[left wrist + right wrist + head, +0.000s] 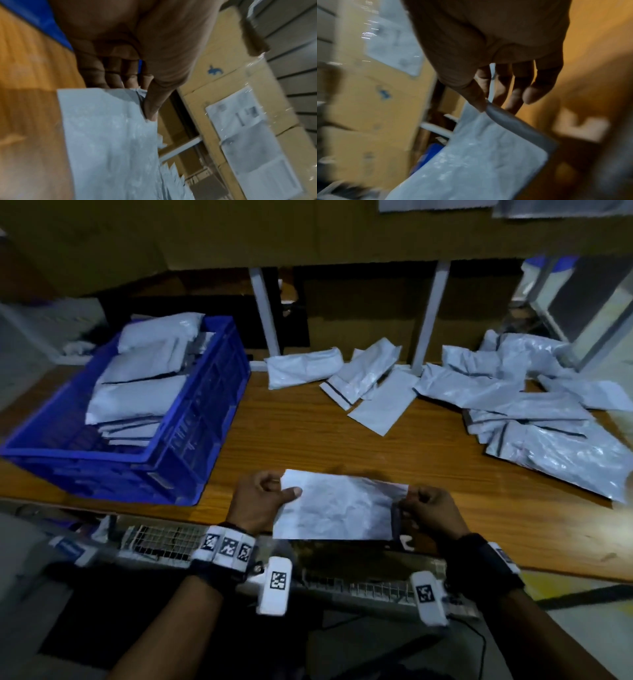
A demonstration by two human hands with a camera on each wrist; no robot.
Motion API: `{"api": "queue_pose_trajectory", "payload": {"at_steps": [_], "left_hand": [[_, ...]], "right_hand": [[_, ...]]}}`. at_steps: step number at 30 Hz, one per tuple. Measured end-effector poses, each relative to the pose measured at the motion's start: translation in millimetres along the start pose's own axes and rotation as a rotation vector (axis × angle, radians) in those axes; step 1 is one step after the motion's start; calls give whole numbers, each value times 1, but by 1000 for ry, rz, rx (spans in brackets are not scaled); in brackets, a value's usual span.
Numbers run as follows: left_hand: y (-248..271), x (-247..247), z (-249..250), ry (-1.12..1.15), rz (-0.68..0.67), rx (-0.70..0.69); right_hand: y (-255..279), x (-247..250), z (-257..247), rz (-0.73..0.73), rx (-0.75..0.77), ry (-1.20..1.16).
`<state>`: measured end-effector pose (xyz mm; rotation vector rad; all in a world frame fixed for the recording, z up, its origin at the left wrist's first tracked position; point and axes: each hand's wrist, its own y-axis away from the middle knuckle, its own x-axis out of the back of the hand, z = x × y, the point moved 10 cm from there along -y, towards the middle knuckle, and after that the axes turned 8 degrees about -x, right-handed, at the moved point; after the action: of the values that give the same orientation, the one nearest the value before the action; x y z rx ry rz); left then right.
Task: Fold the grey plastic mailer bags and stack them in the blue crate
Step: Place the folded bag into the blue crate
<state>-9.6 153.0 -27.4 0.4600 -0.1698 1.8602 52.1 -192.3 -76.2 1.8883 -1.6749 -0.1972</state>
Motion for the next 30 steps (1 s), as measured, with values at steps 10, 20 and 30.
{"api": "queue_pose_trajectory", "payload": {"at_steps": [10, 20, 30], "left_hand": [[-24, 304, 71, 161, 196, -122], [-148, 470, -17, 36, -2, 23], [-222, 486, -50, -162, -180, 21]], "right_hand": [[76, -183, -230, -352, 280, -154], [55, -379, -331, -162, 266, 123], [28, -455, -331, -74, 97, 301]]}}
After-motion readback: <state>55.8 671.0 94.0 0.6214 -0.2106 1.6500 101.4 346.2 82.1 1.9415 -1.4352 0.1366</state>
